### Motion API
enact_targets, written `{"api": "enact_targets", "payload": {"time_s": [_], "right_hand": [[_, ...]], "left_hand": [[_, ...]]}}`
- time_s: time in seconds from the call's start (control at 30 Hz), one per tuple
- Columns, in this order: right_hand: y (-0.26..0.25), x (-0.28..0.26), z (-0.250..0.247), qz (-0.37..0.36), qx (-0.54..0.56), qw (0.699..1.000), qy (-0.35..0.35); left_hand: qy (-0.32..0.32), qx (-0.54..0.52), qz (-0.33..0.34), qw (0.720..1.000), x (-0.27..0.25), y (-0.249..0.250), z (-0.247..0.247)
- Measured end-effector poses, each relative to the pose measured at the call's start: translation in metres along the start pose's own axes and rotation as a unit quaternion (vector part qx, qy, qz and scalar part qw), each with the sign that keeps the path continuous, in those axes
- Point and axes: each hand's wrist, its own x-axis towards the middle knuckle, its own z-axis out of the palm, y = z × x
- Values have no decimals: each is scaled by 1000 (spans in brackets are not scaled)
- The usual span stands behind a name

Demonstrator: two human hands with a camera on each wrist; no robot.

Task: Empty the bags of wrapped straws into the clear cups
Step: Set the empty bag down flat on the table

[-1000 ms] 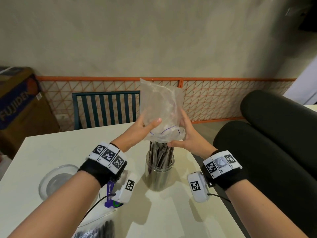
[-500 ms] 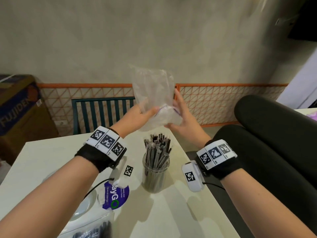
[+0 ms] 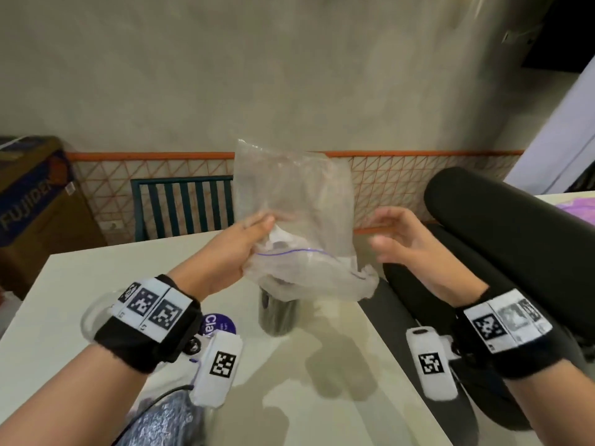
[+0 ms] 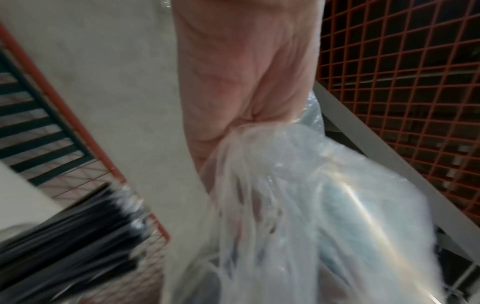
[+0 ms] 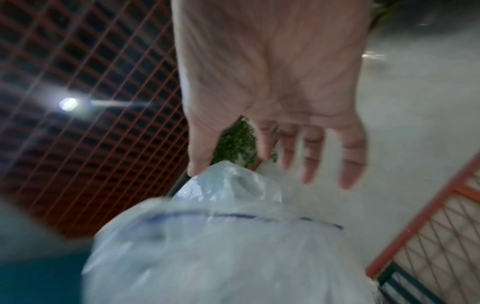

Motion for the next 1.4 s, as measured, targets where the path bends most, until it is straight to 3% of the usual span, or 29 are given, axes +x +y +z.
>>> {"api": "enact_targets", "payload": {"time_s": [0.1,0.2,0.27,0.37,0.5,0.67,0.77,0.83,1.0,1.1,1.17,1.27,1.33,1.4], "right_hand": [[13,-13,15,152,99,981,-74],[26,-30,43,187,115,968,-123],[34,-38,56,168,86,979,-74],[46,-41,65,141,15,988,56],[46,-46,57,140,4,981,133],[41,-56,42,129,-22,979,158],[45,-57,51,121,-100,977,146],[43,-56,58,116,-98,982,109],[53,-78,69,129,-106,986,4],[79,-106,66,214,-142,965,-53],[86,-122,58,258,-107,957,-73],[92,-137,39,256,-78,961,-71],[98,-142,32,258,-39,963,-64],[104,-144,32,280,83,955,-43]], "left_hand": [[-31,-2,-37,999,-14,-22,15],[-35,-8,-83,996,-22,-46,28],[-23,-24,-126,992,-29,-58,34],[-44,-15,-158,986,-47,-75,45],[-78,48,-202,975,-76,-119,58],[-20,16,-210,977,-104,-138,48],[-24,55,-224,973,-103,-130,49],[13,67,-208,976,-94,-121,56],[210,2,-123,970,-79,-113,71],[284,-33,-91,954,-84,-121,64],[318,-31,-81,944,-89,-126,59],[367,-16,-68,928,-95,-135,53],[359,-3,-97,928,-95,-145,51],[333,16,-148,931,-95,-153,55]]}}
